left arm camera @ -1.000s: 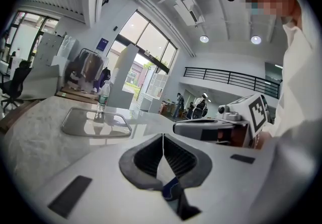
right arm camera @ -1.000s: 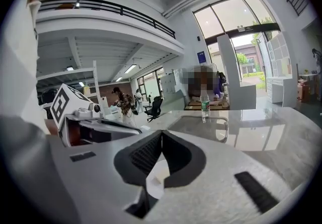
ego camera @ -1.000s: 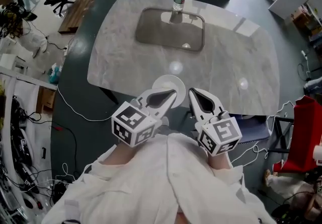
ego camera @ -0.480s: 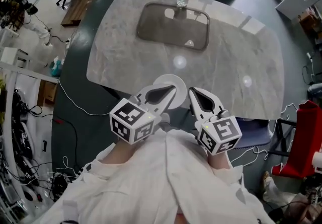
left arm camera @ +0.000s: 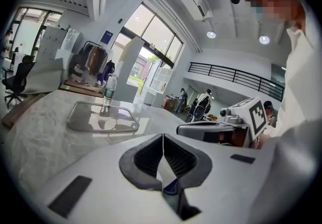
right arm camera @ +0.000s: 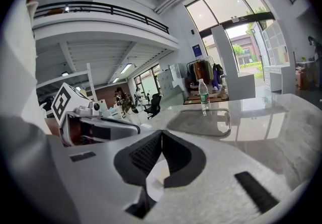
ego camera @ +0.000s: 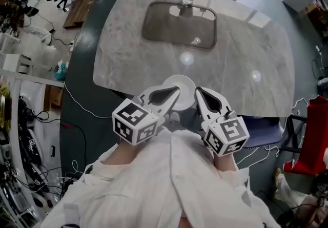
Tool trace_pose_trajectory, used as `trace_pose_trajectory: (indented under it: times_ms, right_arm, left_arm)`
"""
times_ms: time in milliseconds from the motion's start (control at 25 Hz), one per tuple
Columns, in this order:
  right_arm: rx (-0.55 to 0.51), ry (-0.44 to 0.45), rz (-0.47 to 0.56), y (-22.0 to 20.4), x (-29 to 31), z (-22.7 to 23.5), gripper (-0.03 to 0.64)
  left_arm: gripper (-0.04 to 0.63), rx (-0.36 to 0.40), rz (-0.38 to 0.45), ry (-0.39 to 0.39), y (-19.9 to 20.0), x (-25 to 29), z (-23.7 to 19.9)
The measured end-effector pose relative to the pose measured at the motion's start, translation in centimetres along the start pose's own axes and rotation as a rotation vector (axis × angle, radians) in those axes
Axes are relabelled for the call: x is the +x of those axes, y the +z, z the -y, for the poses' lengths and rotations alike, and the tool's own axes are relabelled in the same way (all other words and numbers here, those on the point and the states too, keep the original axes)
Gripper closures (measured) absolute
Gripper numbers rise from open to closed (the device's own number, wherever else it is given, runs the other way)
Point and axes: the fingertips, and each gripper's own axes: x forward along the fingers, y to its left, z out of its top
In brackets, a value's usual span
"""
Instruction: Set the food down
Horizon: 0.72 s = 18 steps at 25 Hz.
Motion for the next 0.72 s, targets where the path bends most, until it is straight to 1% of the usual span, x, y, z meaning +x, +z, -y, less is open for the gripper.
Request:
trace_pose_trajectory:
  times_ms: [160,440,560,720]
  right_arm:
    - [0.02,-0.019,-0.01,-0.2,0.2,-0.2,0.614]
    - [0.048,-0.033,-0.041,-1.4,0.2,-0.3,0.614]
    - [0.058,-0.035,-0.055,-1.9,0.6,-0.5,0.614]
    - [0.075,-0.031,-0.089,-3.0,1.3,-0.7,0.614]
  left_arm:
    - [0.578,0.003,-0.017,-0.002,0.2,-0.4,-0.5]
    - [0.578,-0.037,-0.036,-0.037,-0.6,-0.2,-0.4]
    - [0.578,-0.04,-0.05,-0.037,-1.1,-0.2,-0.9]
    - [0.578,-0.063,-0.064,-0.027,-1.8,-0.4,-2.2]
